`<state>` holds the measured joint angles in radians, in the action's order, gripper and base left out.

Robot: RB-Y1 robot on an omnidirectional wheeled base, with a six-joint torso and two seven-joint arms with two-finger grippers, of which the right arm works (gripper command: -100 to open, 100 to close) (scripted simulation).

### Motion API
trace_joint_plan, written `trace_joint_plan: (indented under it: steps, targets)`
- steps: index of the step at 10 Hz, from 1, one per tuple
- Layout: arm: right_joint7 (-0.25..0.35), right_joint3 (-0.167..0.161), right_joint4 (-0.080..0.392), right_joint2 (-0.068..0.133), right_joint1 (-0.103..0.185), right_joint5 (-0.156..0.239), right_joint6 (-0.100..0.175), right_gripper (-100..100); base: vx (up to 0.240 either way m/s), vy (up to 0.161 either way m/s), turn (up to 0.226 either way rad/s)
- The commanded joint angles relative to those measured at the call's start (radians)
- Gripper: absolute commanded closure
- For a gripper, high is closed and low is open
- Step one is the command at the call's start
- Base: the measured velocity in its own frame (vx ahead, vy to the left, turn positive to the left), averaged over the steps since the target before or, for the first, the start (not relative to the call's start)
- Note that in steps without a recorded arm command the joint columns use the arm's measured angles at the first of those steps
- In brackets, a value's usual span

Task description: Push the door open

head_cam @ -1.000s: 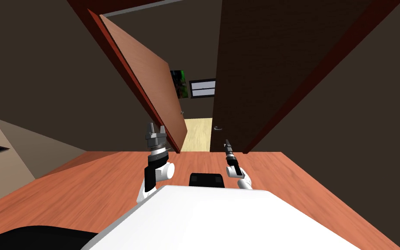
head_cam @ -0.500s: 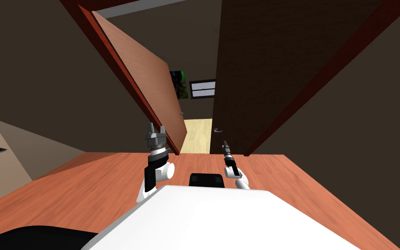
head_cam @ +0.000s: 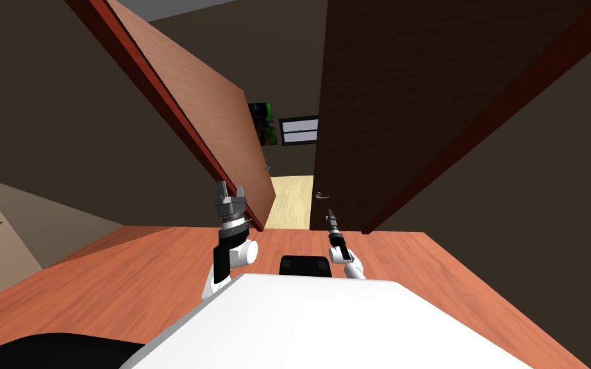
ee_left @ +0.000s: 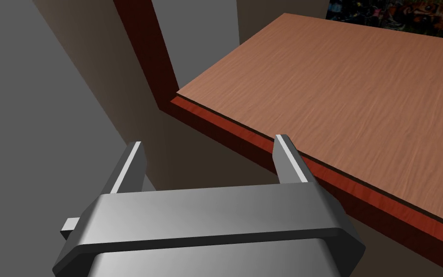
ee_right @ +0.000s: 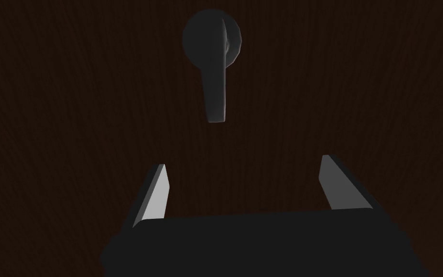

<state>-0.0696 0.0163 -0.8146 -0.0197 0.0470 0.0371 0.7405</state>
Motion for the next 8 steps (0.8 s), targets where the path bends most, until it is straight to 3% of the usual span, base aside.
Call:
trace_joint_plan:
  steps: [1,4,5,6,8]
  targets:
    - [-0.002,0.0,0.029,-0.006,0.012,0.003,0.011,-100,0.079,-0.023,0.004]
    - [-0.005,-0.001,0.071,-0.021,0.027,0.007,0.021,-100,0.089,-0.027,0.01]
    - [-0.004,-0.001,0.055,-0.018,0.022,0.006,0.013,-100,0.042,-0.008,0.003]
    - [-0.003,0.001,0.06,0.01,0.024,0.007,0.016,-100,0.081,-0.001,0.017]
    - [-0.003,0.004,0.064,0.034,0.025,0.009,0.018,-100,0.17,0.0,0.018]
